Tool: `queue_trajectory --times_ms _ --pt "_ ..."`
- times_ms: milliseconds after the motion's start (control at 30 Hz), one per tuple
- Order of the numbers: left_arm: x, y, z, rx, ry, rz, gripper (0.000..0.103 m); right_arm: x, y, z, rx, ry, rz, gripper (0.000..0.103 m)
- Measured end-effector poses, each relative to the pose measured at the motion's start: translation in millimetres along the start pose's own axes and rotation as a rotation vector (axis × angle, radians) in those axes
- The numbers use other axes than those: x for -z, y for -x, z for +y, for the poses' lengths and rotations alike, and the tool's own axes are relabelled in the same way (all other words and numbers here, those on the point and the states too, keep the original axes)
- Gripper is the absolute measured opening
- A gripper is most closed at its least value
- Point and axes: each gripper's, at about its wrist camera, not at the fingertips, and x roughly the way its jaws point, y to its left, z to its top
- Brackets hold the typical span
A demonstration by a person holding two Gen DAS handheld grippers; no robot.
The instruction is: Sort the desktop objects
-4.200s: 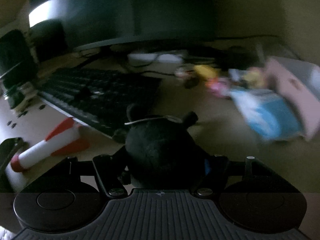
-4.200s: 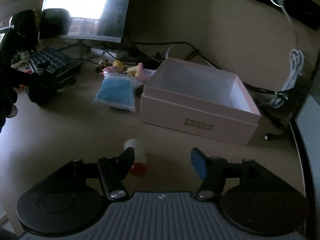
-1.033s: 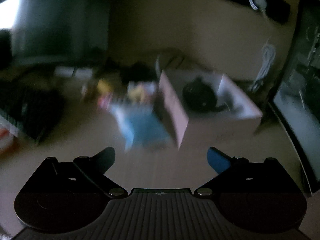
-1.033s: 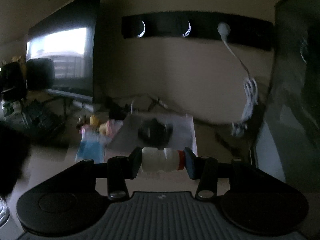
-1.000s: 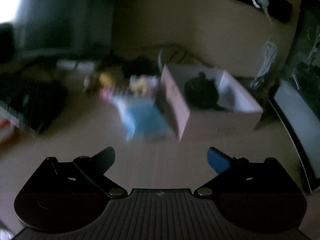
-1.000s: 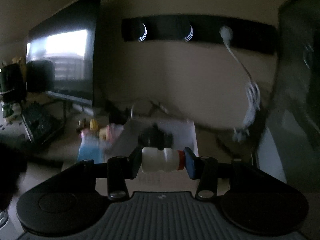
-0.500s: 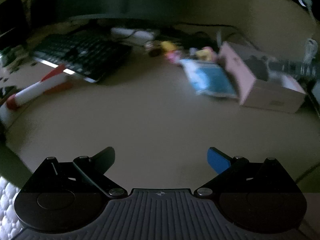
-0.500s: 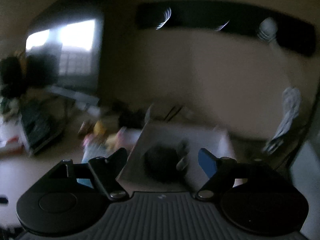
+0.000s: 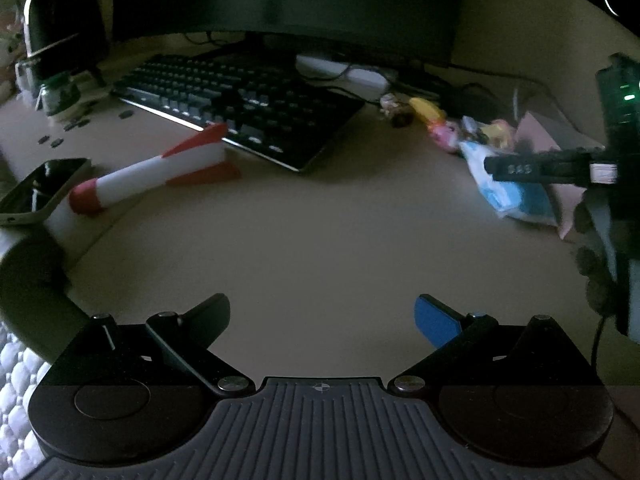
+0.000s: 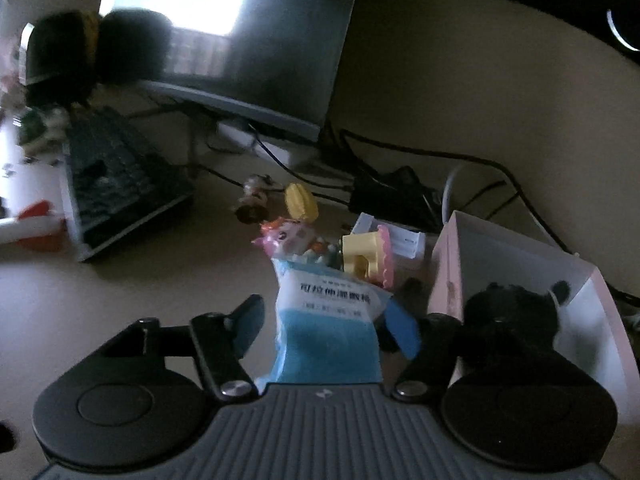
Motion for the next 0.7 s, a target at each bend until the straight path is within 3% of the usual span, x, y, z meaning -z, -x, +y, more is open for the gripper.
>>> queue_trajectory --times_ms 67,133,233,267,333,400,467,567,700 --pt "-1 -4 5 0.014 0.003 0.003 0.101 2 -11 3 0.019 -0.039 0.046 0.072" --pt "-2 -9 7 0.033 0.003 0.011 0.101 7 -12 3 -0.048 -0.098 0.081 0.074" --pt "-3 -16 9 0.059 -0.011 0.026 0.101 9 5 9 -0.279 -0.098 0.057 0.073" --pt "-4 -18 9 0.069 -0.018 0.027 0.101 7 12 11 -0.319 -0.081 0.037 0.071" --pt "-7 -21 10 0.083 -0.027 0.023 0.101 1 24 13 -0.262 -0.048 -0.035 0.071" --pt "-11 -23 11 0.098 -0.034 0.016 0.101 -12 25 8 -0.111 -0.033 -0.089 0.07" --pt "-14 -26 11 0.115 -0.038 0.011 0.101 -25 12 6 0.066 0.014 -0.088 0.063" --pt "-16 -29 11 0.138 -0.047 0.012 0.101 -43 -28 -2 0.174 0.041 0.035 0.063" --pt "-18 -31 11 0.154 -0.066 0.008 0.101 -50 -70 -8 0.188 0.019 0.14 0.063"
